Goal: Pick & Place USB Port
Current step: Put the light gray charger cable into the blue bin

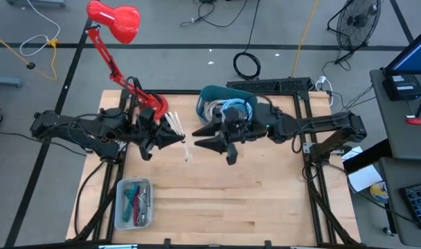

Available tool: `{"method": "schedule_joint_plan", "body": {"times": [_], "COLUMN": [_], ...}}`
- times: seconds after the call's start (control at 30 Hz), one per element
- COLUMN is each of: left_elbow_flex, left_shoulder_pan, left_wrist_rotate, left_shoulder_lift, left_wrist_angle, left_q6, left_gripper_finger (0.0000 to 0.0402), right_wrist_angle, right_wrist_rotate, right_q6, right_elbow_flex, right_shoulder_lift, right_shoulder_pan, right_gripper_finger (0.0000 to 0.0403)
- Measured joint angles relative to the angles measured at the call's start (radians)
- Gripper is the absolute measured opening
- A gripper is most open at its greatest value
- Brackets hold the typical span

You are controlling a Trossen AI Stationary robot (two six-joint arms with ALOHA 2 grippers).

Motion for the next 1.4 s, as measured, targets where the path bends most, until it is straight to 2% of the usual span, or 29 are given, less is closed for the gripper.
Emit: {"method": "schedule_joint_plan", "body": {"times": [0.23,0.37,0.6,0.73,0.9,1.07,1.2,1.4], "left_elbow_flex": [0.0,0.0,0.0,0.0,0.0,0.0,0.0,0.0], "left_shoulder_pan": [-0.094,-0.189,-0.39,-0.49,-0.581,-0.658,-0.688,-0.69], "left_wrist_rotate": [-0.031,-0.139,-0.38,-0.439,-0.42,-0.328,-0.206,-0.132], "left_shoulder_lift": [0.0,0.003,0.019,0.057,0.136,0.221,0.27,0.265], "left_wrist_angle": [-0.144,-0.287,-0.556,-0.707,-0.834,-0.913,-0.924,-0.996], "left_q6": [-0.15,-0.315,-0.79,-1.125,-1.478,-1.712,-1.754,-1.768], "left_gripper_finger": [0.0009,0.0009,0.0009,0.0008,0.0008,0.0008,0.0008,0.0008], "right_wrist_angle": [-0.006,-0.065,-0.326,-0.486,-0.609,-0.669,-0.7,-0.759], "right_wrist_rotate": [-0.006,-0.053,-0.053,-0.052,-0.053,-0.052,-0.052,-0.053], "right_q6": [-0.038,-0.041,-0.08,-0.144,-0.174,-0.174,-0.174,-0.171], "right_elbow_flex": [0.0,0.0,0.001,0.0,0.0,0.0,0.0,0.0], "right_shoulder_lift": [-0.1,-0.164,-0.3,-0.353,-0.386,-0.402,-0.411,-0.416], "right_shoulder_pan": [0.002,-0.001,-0.006,-0.008,-0.007,-0.008,-0.007,-0.006], "right_gripper_finger": [0.0168,0.0165,0.0155,0.0157,0.0155,0.0153,0.0155,0.0152]}}
